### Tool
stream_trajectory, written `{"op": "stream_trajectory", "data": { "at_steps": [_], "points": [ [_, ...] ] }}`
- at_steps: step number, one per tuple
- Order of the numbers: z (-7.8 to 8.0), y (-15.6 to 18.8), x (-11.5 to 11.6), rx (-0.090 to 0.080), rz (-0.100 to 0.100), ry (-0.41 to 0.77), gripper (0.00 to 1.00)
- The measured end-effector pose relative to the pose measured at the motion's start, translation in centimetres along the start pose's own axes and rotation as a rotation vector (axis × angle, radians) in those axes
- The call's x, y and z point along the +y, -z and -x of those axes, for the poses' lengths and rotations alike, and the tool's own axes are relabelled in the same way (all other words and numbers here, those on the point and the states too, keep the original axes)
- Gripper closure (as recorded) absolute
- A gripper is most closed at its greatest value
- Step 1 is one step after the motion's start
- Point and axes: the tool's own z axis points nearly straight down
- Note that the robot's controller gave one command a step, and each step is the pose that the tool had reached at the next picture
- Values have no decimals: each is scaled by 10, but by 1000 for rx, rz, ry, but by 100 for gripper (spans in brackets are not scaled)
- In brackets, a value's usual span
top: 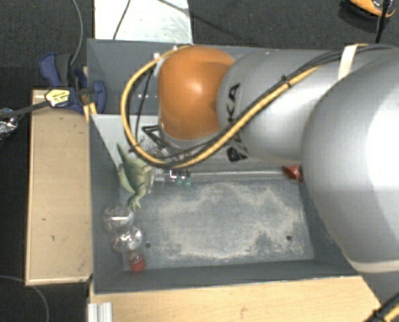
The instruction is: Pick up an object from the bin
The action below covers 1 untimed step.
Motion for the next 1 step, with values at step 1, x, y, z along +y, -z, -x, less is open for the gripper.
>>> {"op": "stream_trajectory", "data": {
  "at_steps": [1],
  "points": [
    [0, 44, 13, -20, 9, 2, 100]
  ]
}}
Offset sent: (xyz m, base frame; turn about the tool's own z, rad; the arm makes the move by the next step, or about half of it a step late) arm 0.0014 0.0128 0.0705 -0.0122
